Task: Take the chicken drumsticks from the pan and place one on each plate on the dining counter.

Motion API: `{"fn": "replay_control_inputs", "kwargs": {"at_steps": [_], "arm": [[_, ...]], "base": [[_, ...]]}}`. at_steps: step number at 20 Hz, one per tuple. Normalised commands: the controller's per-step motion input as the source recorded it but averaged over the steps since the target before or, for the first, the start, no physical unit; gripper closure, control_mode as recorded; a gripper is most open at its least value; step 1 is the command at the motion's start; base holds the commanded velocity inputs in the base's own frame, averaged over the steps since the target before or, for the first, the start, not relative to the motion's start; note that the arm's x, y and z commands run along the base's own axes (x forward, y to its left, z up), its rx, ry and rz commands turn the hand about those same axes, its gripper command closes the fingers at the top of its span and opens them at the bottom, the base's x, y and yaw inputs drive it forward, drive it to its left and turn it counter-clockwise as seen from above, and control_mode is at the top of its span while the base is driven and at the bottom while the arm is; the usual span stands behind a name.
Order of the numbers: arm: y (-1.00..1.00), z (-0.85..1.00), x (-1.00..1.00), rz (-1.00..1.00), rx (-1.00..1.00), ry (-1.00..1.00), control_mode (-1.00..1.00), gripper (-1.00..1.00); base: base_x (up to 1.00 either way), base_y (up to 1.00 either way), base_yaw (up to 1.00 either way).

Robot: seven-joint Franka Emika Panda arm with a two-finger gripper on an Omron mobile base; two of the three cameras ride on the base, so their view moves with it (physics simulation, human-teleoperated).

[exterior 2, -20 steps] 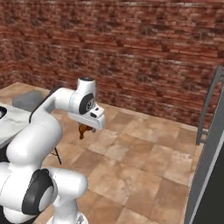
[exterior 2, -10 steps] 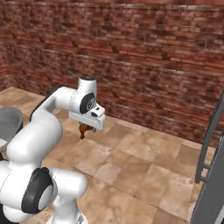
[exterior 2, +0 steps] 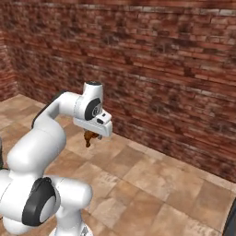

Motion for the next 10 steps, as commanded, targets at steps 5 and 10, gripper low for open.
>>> {"fn": "replay_control_inputs", "kwargs": {"at_steps": [5,10], "arm": [[0.0,0.0,0.0,0.0,0.0,0.0,1.0,1.0],[0.0,0.0,0.0,0.0,0.0,0.0,1.0,1.0]], "base": [[1.0,0.05,0.27],[1.0,0.02,0.35]]}}
